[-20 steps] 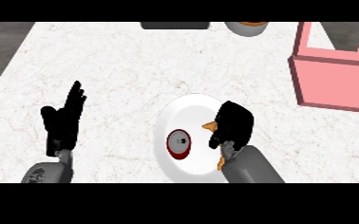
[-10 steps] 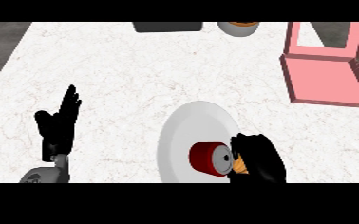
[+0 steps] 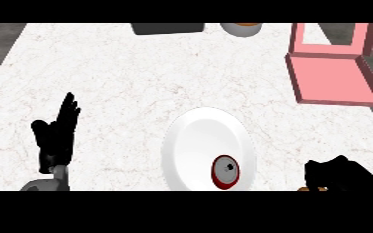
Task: Pick the croissant from the plate and place it in the cardboard box
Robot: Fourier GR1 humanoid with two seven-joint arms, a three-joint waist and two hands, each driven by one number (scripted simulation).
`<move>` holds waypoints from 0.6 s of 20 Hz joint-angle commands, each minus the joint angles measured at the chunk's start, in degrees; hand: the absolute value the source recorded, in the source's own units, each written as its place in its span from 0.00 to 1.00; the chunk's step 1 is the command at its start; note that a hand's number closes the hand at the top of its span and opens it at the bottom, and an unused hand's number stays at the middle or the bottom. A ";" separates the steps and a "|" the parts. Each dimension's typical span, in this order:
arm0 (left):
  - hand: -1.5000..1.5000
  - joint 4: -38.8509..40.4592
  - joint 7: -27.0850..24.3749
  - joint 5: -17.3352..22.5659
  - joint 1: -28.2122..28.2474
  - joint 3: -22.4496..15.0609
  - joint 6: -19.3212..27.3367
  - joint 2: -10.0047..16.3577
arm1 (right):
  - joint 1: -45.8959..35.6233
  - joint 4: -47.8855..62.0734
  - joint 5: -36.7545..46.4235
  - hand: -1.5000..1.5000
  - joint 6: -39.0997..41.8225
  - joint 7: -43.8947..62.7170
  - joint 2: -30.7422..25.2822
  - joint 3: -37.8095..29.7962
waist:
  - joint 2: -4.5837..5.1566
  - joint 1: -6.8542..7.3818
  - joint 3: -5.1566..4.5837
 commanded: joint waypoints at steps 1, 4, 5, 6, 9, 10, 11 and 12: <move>0.50 0.39 -0.32 0.14 0.87 0.57 0.53 -0.37 | 6.95 -7.75 -11.24 1.00 -3.17 -7.70 -8.67 -12.28 | -0.07 -1.09 -0.02; 0.50 -1.49 0.30 -0.64 1.31 -0.36 1.02 -0.67 | 9.67 -11.60 -21.23 1.00 -1.76 -8.29 -10.05 -21.92 | -0.04 -0.30 -0.03; 0.50 -1.10 -0.39 -0.49 1.48 0.28 0.43 0.15 | 11.10 -13.58 -22.87 1.00 -1.29 -8.49 -11.03 -25.22 | -0.06 -0.36 -0.06; 0.50 -1.53 1.23 0.15 0.63 0.70 -0.39 1.12 | 12.89 -12.29 -25.65 1.00 -0.64 -10.62 -11.97 -28.86 | -0.21 -1.20 -0.02; 0.50 1.25 -1.93 0.94 0.64 1.58 -1.45 0.61 | 13.44 -6.92 -33.94 1.00 2.13 -14.27 -10.96 -39.14 | 0.28 0.38 -0.05; 0.50 0.57 1.55 0.85 -1.38 1.53 -1.45 1.48 | 16.41 -8.17 -34.14 1.00 3.63 -15.42 -11.30 -42.79 | 0.16 0.09 -0.03; 0.50 -1.34 -1.17 0.38 2.46 0.38 -1.37 0.19 | 16.25 -6.53 -35.72 1.00 5.01 -15.87 -11.88 -47.03 | 0.02 0.41 -0.04; 0.50 -0.70 0.29 -0.23 0.59 -0.54 -1.68 0.18 | 15.11 -1.34 -36.09 1.00 6.15 -18.14 -11.20 -48.89 | 0.36 1.36 0.00</move>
